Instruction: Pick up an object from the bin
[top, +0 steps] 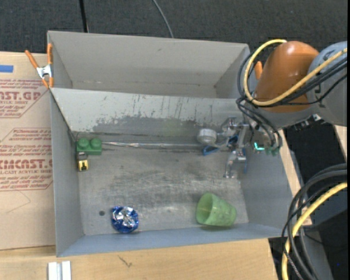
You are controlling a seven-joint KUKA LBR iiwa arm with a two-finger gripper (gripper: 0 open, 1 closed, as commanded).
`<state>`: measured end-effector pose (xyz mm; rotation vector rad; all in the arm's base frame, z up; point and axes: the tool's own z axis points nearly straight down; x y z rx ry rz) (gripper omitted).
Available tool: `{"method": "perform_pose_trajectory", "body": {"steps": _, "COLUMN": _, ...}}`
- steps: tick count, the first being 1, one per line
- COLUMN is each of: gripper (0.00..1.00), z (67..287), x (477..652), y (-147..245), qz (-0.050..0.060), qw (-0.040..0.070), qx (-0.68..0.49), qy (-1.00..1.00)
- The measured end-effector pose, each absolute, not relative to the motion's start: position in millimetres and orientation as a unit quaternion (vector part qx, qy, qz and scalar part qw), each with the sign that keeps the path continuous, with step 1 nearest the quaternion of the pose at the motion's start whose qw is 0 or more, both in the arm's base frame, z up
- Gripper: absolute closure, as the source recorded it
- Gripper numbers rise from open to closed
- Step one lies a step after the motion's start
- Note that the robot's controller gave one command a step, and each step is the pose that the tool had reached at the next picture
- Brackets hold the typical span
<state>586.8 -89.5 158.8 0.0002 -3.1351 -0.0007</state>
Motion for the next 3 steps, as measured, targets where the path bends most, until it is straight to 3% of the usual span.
{"method": "perform_pose_trajectory", "body": {"steps": 1, "gripper": 0.00, "z": 73, "x": 571.5, "y": -64, "qz": -0.001, "qw": -0.004, "qx": -0.259, "qy": -0.966}}
{"method": "perform_pose_trajectory", "body": {"steps": 2, "gripper": 1.00, "z": 77, "x": 574.0, "y": -65, "qz": -0.001, "qw": -0.008, "qx": -0.259, "qy": -0.966}}
{"method": "perform_pose_trajectory", "body": {"steps": 3, "gripper": 1.00, "z": 249, "x": 568.4, "y": -61, "qz": 0.000, "qw": -0.005, "qx": -0.150, "qy": -0.989}}
